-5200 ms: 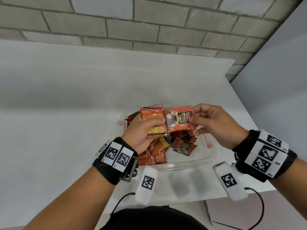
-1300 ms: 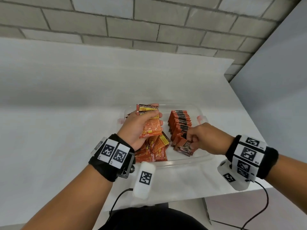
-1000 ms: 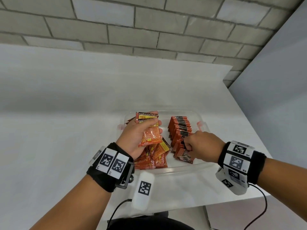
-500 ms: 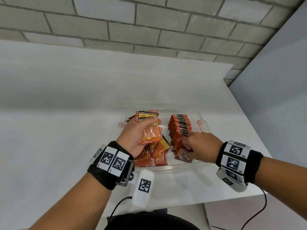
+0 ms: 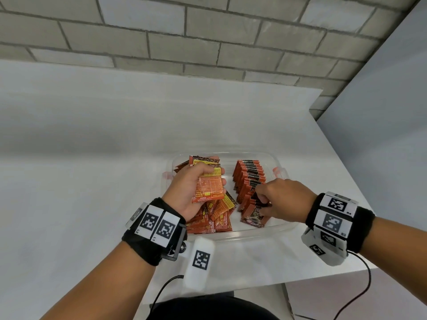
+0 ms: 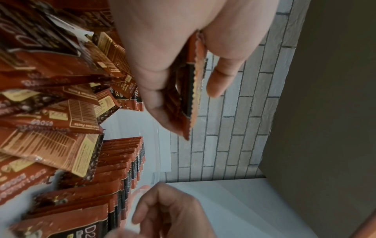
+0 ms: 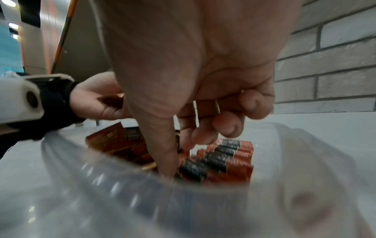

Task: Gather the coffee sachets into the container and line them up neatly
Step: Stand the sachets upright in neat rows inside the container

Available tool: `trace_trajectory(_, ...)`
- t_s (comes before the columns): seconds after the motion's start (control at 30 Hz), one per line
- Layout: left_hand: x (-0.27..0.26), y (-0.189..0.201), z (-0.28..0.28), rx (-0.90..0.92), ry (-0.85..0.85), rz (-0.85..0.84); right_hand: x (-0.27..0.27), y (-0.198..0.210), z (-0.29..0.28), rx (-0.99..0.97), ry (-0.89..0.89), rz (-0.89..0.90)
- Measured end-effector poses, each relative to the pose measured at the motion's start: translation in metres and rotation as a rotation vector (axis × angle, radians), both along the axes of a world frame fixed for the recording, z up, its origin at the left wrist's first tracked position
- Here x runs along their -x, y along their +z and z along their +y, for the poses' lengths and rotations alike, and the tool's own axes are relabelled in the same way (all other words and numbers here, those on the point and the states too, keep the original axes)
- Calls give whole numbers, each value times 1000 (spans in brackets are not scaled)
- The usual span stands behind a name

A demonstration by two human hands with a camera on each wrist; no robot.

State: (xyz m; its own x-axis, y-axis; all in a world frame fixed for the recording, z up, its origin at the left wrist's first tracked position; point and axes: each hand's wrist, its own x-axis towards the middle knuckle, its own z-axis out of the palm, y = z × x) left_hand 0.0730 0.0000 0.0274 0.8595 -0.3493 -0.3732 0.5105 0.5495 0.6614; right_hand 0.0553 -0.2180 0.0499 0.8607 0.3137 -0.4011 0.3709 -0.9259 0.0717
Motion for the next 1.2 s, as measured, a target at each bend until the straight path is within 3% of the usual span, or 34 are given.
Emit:
trace_trajectory(0.1,1,1,0,36,-23,38,-5,16,-2,-164,-68,-38)
trace_trajectory(0.3,2,10,-7,-109,-101,-74,-7,46,21,-764,-222,-103)
trace_trajectory(0.5,4,13,-11,-94,-123,-128,-10,35,33,-931,-301,-32)
trace_trajectory(0.63,2,10,-5,-86,-111,-87,-11,40,33,-1023,-272,-274)
trace_trajectory(0.73,2,12,-5,-19,-82,-52,-5,40,37,-978,-107,-371)
trace_trajectory(0.87,5,13,-7,-15,-55,-124,0,30,36,-767,46,-176)
trace_trajectory(1.0,6,13,-6,-102,-56,-164,-6,41,29,-879,-10,-246)
trace_trajectory(1.1,7,12,-8,-130,-65,-165,-12,45,26,-813,-83,-349)
trace_trajectory(1.2,10,12,-11,-150,-86,-183,-15,44,28,-732,-130,-211)
